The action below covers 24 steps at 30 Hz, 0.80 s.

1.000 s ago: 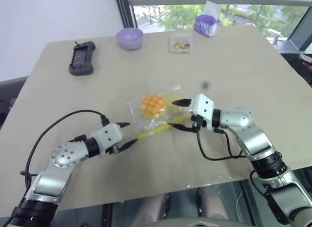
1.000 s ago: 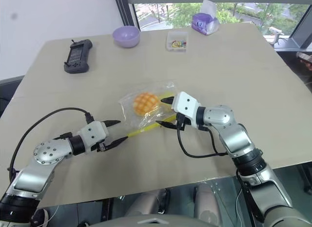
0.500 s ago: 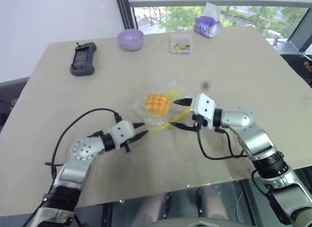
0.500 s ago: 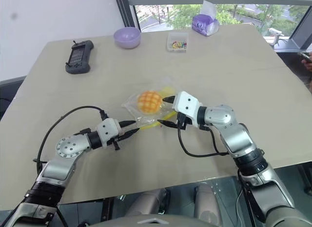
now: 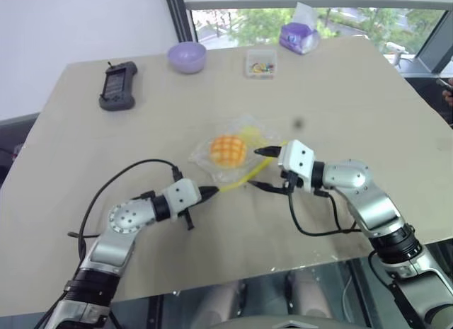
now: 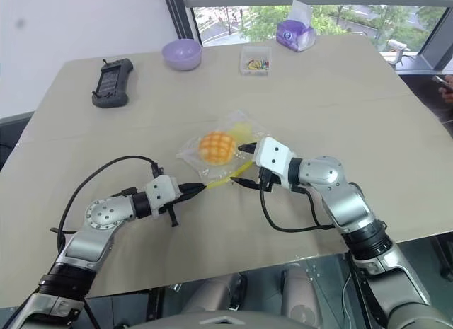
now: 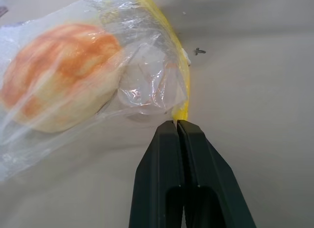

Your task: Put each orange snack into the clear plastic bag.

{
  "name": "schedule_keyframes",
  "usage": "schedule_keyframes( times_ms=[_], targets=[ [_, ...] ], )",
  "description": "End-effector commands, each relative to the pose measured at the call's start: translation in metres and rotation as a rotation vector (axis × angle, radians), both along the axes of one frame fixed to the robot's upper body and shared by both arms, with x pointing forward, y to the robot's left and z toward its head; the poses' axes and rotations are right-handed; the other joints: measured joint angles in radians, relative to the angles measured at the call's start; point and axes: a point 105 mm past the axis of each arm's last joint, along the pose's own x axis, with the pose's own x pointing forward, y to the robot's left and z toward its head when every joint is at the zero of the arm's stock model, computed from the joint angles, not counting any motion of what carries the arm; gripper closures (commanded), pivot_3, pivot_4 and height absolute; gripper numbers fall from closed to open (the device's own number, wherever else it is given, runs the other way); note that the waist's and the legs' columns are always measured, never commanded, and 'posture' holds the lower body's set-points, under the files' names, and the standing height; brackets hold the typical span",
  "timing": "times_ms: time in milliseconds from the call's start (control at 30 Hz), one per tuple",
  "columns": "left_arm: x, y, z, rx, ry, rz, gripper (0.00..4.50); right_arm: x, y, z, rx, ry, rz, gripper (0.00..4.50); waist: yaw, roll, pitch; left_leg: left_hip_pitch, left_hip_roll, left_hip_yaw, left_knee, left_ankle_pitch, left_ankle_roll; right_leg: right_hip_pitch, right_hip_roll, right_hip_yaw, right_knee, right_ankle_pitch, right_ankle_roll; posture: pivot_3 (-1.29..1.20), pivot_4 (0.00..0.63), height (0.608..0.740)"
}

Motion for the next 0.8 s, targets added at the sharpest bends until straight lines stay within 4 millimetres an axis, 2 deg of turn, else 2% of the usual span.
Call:
schedule_keyframes(
  times_ms=[33,133,167,233,300,367,467,533,667,800],
  targets=[
    [-0.008,0.002,0.017,-0.039,0.011,-0.043,3.59,-0.004,0.003,0.010,0.021,-0.042,0.010,0.87,-0.003,0.000,0.000,0.000,0.000,0.000,0.000,0.000,0.000,0.000,0.000,0.000,0.000,0.000,0.000,0.00,0.150,0.736],
    [-0.015,0.001,0.027,-0.084,0.043,-0.074,2.28,-0.004,0.004,0.009,0.020,-0.041,0.013,0.87,-0.001,0.000,0.000,0.000,0.000,0.000,0.000,0.000,0.000,0.000,0.000,0.000,0.000,0.000,0.000,0.00,0.150,0.736],
    [-0.016,0.002,0.028,-0.077,0.051,-0.085,1.99,-0.004,0.004,0.009,0.019,-0.041,0.013,0.87,-0.001,0.000,0.000,0.000,0.000,0.000,0.000,0.000,0.000,0.000,0.000,0.000,0.000,0.000,0.000,0.00,0.150,0.736],
    [-0.011,0.005,0.028,0.004,-0.024,-0.103,1.01,-0.004,0.004,0.008,0.018,-0.040,0.015,0.87,-0.001,0.000,0.000,0.000,0.000,0.000,0.000,0.000,0.000,0.000,0.000,0.000,0.000,0.000,0.000,0.00,0.150,0.736],
    [0.004,0.010,0.031,0.108,-0.172,-0.094,0.10,-0.004,0.004,0.008,0.016,-0.039,0.014,0.87,0.003,0.000,0.000,0.000,0.000,0.000,0.000,0.000,0.000,0.000,0.000,0.000,0.000,0.000,0.000,0.00,0.150,0.736],
    [0.021,0.008,0.032,0.208,-0.325,-0.097,0.04,-0.003,0.004,0.009,0.016,-0.039,0.012,0.87,0.008,0.000,0.000,0.000,0.000,-0.001,0.000,0.000,0.000,0.000,0.000,-0.001,0.000,0.000,0.000,0.00,0.150,0.736],
    [0.036,-0.008,0.029,0.313,-0.490,-0.169,0.04,-0.001,0.003,0.010,0.015,-0.043,0.010,0.87,0.008,-0.001,0.000,0.000,-0.001,0.000,0.001,0.000,0.000,0.000,-0.001,-0.001,-0.001,0.000,0.000,0.00,0.150,0.736],
    [0.039,-0.022,0.021,0.355,-0.546,-0.244,0.04,0.001,0.003,0.011,0.014,-0.047,0.009,0.87,0.006,-0.002,-0.001,-0.001,-0.001,0.000,0.001,0.000,0.000,0.000,-0.001,-0.001,-0.002,0.000,0.000,0.00,0.150,0.736],
    [0.039,-0.046,0.020,0.287,-0.600,-0.304,0.04,0.003,0.000,0.015,0.011,-0.060,-0.001,0.87,0.002,-0.002,-0.001,-0.002,-0.002,-0.001,0.001,0.000,0.000,0.000,-0.001,-0.001,-0.001,0.000,0.000,0.00,0.150,0.736],
    [0.031,-0.053,0.016,0.233,-0.589,-0.336,0.04,0.004,-0.004,0.015,0.009,-0.063,-0.017,0.87,-0.001,-0.002,-0.001,-0.001,-0.002,-0.001,0.001,0.000,0.000,0.000,-0.001,-0.001,-0.001,0.000,0.000,0.00,0.150,0.736]
  ],
)
